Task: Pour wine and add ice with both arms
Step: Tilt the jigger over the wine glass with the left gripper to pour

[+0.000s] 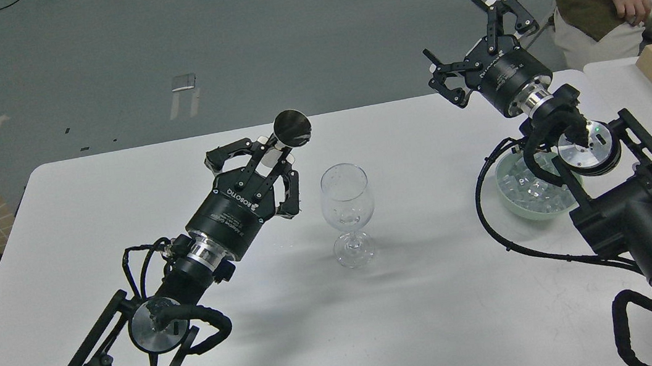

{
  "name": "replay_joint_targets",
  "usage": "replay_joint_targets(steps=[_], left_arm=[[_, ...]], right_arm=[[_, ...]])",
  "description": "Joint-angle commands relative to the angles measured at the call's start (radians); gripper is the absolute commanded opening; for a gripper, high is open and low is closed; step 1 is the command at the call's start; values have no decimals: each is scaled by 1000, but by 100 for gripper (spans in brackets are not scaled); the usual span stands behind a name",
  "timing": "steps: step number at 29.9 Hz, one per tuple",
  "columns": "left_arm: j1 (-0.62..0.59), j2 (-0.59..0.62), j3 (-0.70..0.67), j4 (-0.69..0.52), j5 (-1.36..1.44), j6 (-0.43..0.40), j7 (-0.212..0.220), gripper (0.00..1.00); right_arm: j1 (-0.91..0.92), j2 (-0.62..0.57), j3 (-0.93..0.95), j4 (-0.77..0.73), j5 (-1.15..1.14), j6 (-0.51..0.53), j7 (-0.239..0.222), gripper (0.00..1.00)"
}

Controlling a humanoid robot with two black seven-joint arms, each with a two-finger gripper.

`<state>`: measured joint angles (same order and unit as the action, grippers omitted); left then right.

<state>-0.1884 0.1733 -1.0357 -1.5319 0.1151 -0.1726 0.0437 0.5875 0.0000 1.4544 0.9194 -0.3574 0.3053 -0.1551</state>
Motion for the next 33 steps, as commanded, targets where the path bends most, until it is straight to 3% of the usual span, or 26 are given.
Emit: replay_joint_targets(steps=[1, 33], left_arm=[[-13, 0, 0, 1, 0, 5, 1, 0], [-92, 12, 23, 18, 5, 12, 2, 0]], right_arm=[[0, 0, 1, 1, 0, 0, 0, 100], [0, 0, 1, 1, 0, 0, 0, 100]])
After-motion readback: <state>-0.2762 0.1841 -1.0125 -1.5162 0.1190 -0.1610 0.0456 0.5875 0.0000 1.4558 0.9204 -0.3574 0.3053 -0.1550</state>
